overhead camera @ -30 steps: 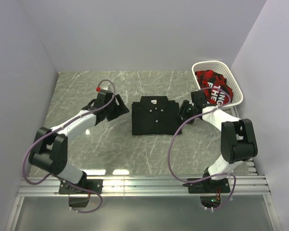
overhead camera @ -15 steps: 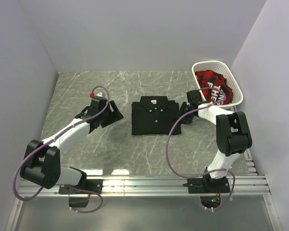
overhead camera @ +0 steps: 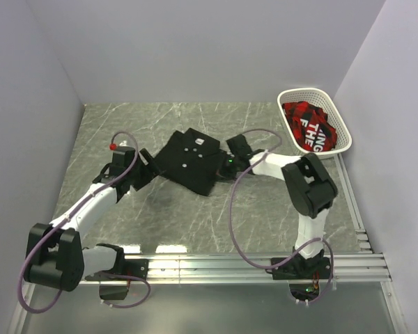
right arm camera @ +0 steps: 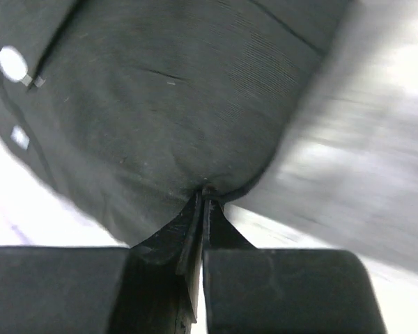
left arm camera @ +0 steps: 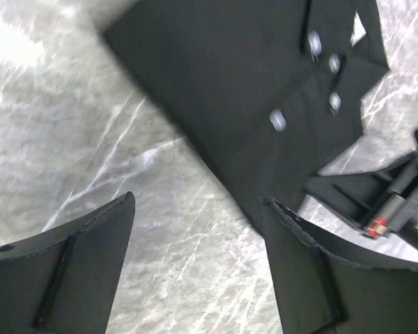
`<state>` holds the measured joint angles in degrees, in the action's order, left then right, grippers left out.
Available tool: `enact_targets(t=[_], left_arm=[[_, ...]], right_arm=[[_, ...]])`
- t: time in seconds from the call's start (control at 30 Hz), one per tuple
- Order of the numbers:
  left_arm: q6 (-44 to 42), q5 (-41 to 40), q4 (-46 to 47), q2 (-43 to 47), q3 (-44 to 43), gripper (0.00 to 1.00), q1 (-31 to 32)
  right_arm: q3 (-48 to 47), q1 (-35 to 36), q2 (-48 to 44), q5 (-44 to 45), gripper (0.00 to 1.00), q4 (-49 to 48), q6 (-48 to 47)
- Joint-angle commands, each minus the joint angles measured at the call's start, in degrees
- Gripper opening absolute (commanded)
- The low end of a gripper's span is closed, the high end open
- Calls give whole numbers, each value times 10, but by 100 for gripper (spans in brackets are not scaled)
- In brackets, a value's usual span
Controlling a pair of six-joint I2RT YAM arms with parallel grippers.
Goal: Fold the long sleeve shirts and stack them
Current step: Neatly place the folded shirt to the corner
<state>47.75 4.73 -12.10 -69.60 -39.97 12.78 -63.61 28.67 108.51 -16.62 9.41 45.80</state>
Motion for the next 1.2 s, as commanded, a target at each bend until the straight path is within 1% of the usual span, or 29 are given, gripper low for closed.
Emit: enact_targets(t=[0.0, 0.03, 0.1, 0.13, 0.2, 0.23, 0.3, 0.33, 0.4, 0.47, 0.5, 0.53, 0.57, 0.63, 0.67, 0.8, 0.9, 1.0, 1.03, 1.1, 1.13, 1.17], left_arm=[[39, 32, 32, 32, 23, 80, -14], [46, 40, 37, 36, 33, 82, -15], [73, 49, 64, 34, 45, 84, -15], [82, 59, 75, 29, 60, 86, -14], [104, 67, 98, 18, 71, 87, -15], [111, 69, 116, 4, 79, 88, -15], [135, 65, 149, -10, 85, 88, -15], [145, 64, 181, -25, 93, 88, -16], [170, 54, 210, -40, 98, 88, -19], [185, 45, 255, -67, 106, 87, -30], [197, 42, 268, -75, 110, 88, -43], [200, 41, 284, -91, 113, 87, -50], [204, 43, 319, -101, 115, 86, -57], [202, 47, 345, -134, 109, 84, -71], [197, 48, 352, -148, 102, 83, -73], [189, 79, 385, -219, 65, 79, -86], [183, 87, 387, -266, 46, 73, -92], [191, 95, 399, -301, 44, 65, -98], [196, 100, 406, -316, 44, 58, -100], [209, 104, 414, -331, 45, 49, -101], [213, 105, 422, -335, 45, 39, -101], [220, 103, 425, -337, 45, 33, -101]], right_arm=[[-81, 45, 52, -15, 5, -93, 71], [-91, 46, 63, -19, 11, -93, 81], [-98, 46, 73, -31, 21, -133, 94], [-94, 46, 70, -31, 36, -138, 95], [-81, 43, 41, -19, 48, -129, 82], [-74, 40, 28, -5, 56, -123, 66], [-42, 32, -18, 1, 61, -118, 47], [-30, 28, -34, 2, 66, -119, 43], [12, 7, -79, -9, 68, -127, 34], [57, -15, -109, -24, 68, -134, 30], [69, -21, -138, -29, 69, -138, 22], [82, -27, -154, -32, 69, -137, 16], [102, -37, -184, -32, 69, -130, 9], [118, -42, -215, -25, 69, -120, -16], [132, -48, -244, -22, 69, -109, -23], [164, -68, -309, -18, 70, -98, -53], [187, -82, -360, -21, 69, -81, -63], [201, -99, -401, -20, 69, -69, -77], [205, -107, -410, -21, 69, -65, -80], [208, -116, -430, -23, 69, -57, -89], [210, -120, -436, -24, 69, -55, -91], [211, -127, -442, -27, 69, -51, -96]])
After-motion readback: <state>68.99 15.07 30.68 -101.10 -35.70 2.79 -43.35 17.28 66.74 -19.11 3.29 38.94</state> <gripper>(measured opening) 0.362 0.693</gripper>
